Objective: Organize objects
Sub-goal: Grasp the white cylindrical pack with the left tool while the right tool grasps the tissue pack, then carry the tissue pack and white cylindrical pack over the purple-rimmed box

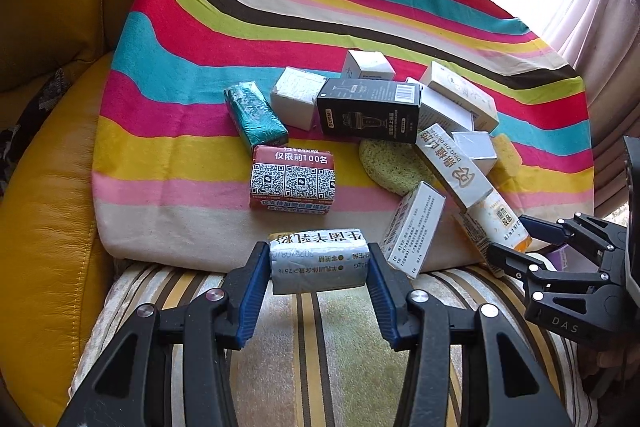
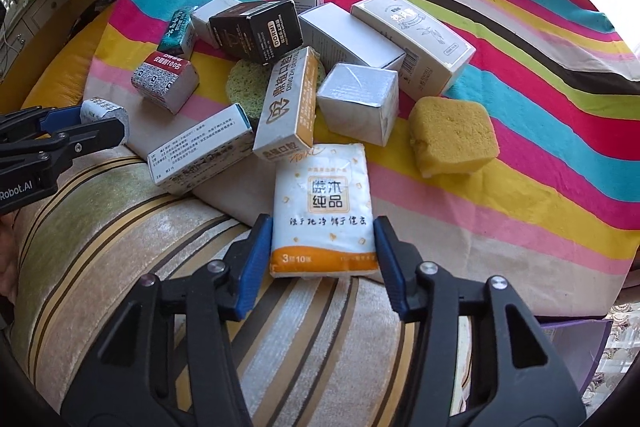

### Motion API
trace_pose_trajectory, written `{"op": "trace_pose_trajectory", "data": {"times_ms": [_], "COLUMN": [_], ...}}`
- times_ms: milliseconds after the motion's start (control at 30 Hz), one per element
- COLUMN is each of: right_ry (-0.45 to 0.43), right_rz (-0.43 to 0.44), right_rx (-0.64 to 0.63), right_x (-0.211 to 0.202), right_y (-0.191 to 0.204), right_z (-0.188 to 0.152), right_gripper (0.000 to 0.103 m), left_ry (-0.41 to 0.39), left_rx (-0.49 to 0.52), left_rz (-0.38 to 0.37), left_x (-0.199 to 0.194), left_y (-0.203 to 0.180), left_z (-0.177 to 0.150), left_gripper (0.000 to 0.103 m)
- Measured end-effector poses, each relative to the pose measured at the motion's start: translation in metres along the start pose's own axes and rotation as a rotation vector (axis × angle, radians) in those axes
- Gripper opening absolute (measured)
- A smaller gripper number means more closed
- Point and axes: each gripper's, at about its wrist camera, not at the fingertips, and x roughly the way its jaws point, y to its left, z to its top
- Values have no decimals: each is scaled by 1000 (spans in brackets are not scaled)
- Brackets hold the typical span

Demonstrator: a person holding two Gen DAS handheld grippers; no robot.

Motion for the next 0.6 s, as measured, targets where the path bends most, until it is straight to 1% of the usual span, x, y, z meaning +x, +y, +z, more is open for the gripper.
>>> {"op": "trace_pose_trajectory", "data": {"times_ms": [33,67,100,200,267,333,500,600], "right_ry": [-5,-9,-13,-34,-45,-56,-76,-91], "right_rz": [2,2,4,9,6,5,-1,-1], "right_rx": [5,11,16,37,46,52,76,100], "right_x": [0,-3,-5,-18,-19,-26,-39,-48], "right_y": [5,5,-3,-7,-3,-8,-13,-19], "right_z": [1,0,0,-9,-3,-7,-20,-28], "right_gripper": [55,55,55,55,55,55,55,55], "left_ry": [-3,-6,-10,-24,-31,-35,-46,-55], "left_rx": [1,3,4,14,18,26,49,67], "left_rz": [-3,-4,-6,-10,-15,-19,-31,-51], "left_x": [8,9,5,0,-3,-5,-12,-17], "left_y": [5,4,1,-5,-8,-12,-25,-35], "left_z": [9,9,6,6,5,4,1,-1], "left_gripper": [49,49,48,48,48,48,48,49]}}
